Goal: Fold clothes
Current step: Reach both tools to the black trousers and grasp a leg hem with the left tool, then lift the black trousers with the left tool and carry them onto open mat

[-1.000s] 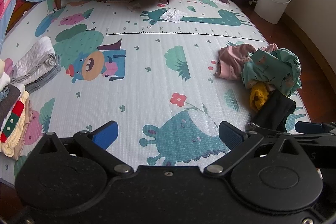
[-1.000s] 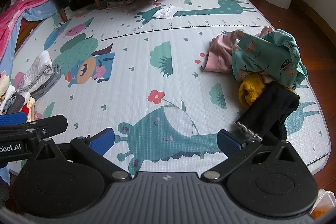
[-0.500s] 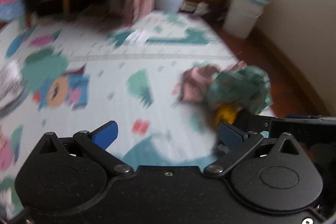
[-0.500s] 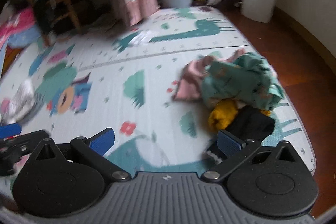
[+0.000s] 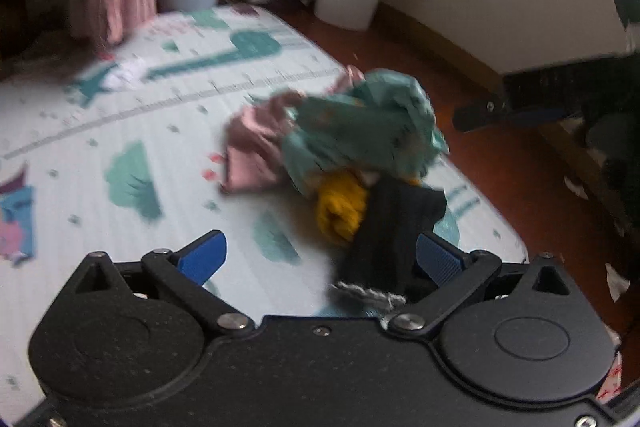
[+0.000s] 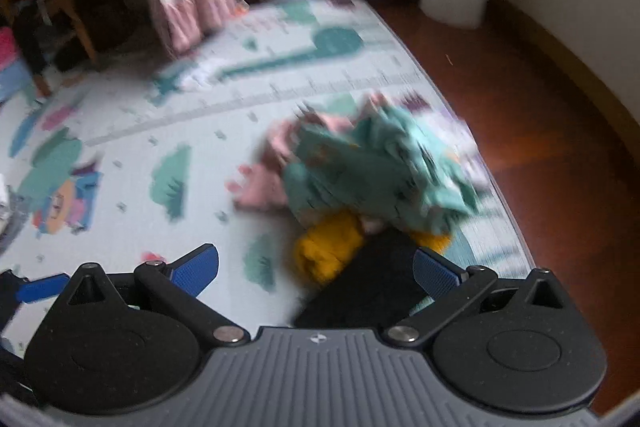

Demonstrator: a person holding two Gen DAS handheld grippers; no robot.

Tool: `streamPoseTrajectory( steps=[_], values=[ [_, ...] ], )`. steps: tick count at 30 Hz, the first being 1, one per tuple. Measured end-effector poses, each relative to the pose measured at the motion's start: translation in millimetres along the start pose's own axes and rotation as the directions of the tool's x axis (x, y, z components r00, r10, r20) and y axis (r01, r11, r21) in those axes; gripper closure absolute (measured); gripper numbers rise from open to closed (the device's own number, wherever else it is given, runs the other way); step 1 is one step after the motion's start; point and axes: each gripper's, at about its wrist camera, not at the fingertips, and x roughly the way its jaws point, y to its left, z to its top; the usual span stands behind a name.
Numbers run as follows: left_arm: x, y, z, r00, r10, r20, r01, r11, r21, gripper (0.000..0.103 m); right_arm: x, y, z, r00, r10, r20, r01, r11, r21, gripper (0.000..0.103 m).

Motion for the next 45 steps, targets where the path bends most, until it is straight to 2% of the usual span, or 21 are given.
streamPoseTrajectory(
  steps=[5, 7, 10, 11, 19, 22, 30, 35, 37, 38, 39, 40, 43, 45],
  values=[
    [59, -9, -22, 0.997, -0.059, -0.041, 0.059, 0.998, 0.009, 0.003, 49, -14, -23, 0.991, -0.076, -0.107, 0.065, 0.993, -0.098, 0.003],
    [80, -11, -27, 0.995, -0.082, -0.059, 0.082, 0.997, 0.009, 0.01, 67, -25, -28, 0.982, -0.114, -0.147, 0.103, 0.991, -0.086, 0.006],
    [108, -12, -34, 0.986, -0.142, -0.084, 0.142, 0.99, -0.008, 0.026, 91, -42, -31, 0.965, -0.161, -0.206, 0.151, 0.987, -0.062, 0.025],
    [117, -12, -36, 0.984, -0.153, -0.092, 0.153, 0.988, -0.011, 0.027, 96, -45, -31, 0.963, -0.159, -0.217, 0.151, 0.987, -0.053, 0.031],
    [174, 3, -59, 0.964, -0.238, -0.121, 0.234, 0.971, -0.041, 0.046, 124, -43, -41, 0.954, -0.133, -0.268, 0.1, 0.986, -0.134, 0.043],
    [190, 8, -60, 0.96, -0.249, -0.127, 0.244, 0.968, -0.052, 0.052, 133, -44, -43, 0.949, -0.127, -0.29, 0.089, 0.986, -0.141, 0.045],
    [226, 12, -68, 0.948, -0.27, -0.167, 0.262, 0.962, -0.07, 0.056, 150, -47, -52, 0.936, -0.112, -0.334, 0.073, 0.989, -0.128, 0.045],
    [240, 7, -75, 0.944, -0.267, -0.196, 0.256, 0.964, -0.077, 0.062, 153, -41, -53, 0.933, -0.097, -0.347, 0.054, 0.99, -0.132, 0.045],
    [245, 5, -76, 0.944, -0.253, -0.212, 0.24, 0.967, -0.083, 0.077, 152, -39, -52, 0.932, -0.093, -0.349, 0.051, 0.991, -0.127, 0.045],
    [247, 6, -76, 0.944, -0.253, -0.213, 0.237, 0.967, -0.098, 0.081, 151, -38, -50, 0.933, -0.089, -0.349, 0.049, 0.991, -0.121, 0.045],
    [248, 7, -76, 0.941, -0.26, -0.216, 0.239, 0.964, -0.119, 0.093, 149, -37, -48, 0.933, -0.085, -0.35, 0.047, 0.992, -0.114, 0.045],
    [248, 7, -75, 0.939, -0.267, -0.218, 0.244, 0.961, -0.129, 0.099, 148, -36, -46, 0.934, -0.082, -0.347, 0.046, 0.993, -0.11, 0.045],
    [234, 1, -70, 0.941, -0.267, -0.208, 0.257, 0.964, -0.076, 0.101, 139, -30, -38, 0.946, -0.081, -0.315, 0.042, 0.991, -0.129, 0.045],
    [221, 4, -66, 0.943, -0.273, -0.191, 0.263, 0.962, -0.073, 0.101, 134, -27, -35, 0.949, -0.077, -0.305, 0.033, 0.988, -0.148, 0.045]
  ],
)
